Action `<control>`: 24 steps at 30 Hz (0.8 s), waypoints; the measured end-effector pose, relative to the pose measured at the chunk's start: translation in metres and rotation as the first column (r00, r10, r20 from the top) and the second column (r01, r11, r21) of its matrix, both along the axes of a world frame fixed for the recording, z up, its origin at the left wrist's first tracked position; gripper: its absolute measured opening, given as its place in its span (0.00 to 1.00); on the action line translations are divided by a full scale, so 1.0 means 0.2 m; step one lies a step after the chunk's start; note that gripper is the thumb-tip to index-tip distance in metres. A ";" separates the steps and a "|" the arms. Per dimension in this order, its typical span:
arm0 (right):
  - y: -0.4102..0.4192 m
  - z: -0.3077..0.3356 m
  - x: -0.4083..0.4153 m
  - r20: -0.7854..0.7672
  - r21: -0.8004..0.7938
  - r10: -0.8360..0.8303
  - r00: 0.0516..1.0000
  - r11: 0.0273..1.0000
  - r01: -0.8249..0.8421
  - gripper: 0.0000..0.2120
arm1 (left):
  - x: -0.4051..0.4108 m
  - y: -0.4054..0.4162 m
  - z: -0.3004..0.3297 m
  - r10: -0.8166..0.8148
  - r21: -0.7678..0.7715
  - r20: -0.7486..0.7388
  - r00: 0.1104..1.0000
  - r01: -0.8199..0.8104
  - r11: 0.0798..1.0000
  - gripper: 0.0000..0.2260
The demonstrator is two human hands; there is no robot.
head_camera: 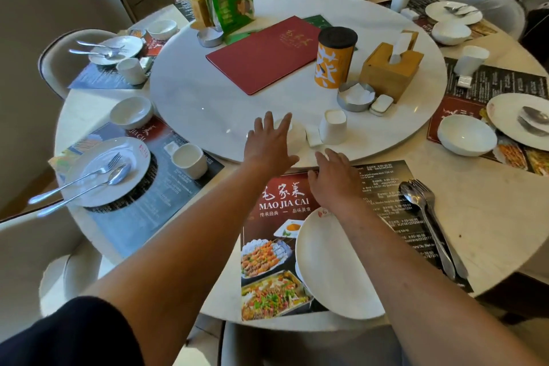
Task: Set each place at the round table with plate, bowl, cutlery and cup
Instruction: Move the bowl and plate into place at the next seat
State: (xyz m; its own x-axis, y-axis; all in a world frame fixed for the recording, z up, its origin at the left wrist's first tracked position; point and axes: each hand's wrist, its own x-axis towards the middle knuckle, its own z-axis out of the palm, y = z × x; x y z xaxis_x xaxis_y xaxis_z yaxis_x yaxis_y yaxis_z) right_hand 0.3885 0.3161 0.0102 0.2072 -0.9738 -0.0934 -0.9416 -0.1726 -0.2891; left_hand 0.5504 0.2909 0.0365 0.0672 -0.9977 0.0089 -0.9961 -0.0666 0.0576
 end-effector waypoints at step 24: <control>0.15 0.03 -0.02 -0.063 0.066 0.027 0.998 0.998 -0.023 0.34 | 0.07 0.34 0.04 0.067 -0.174 -0.225 0.972 -0.107 0.979 0.16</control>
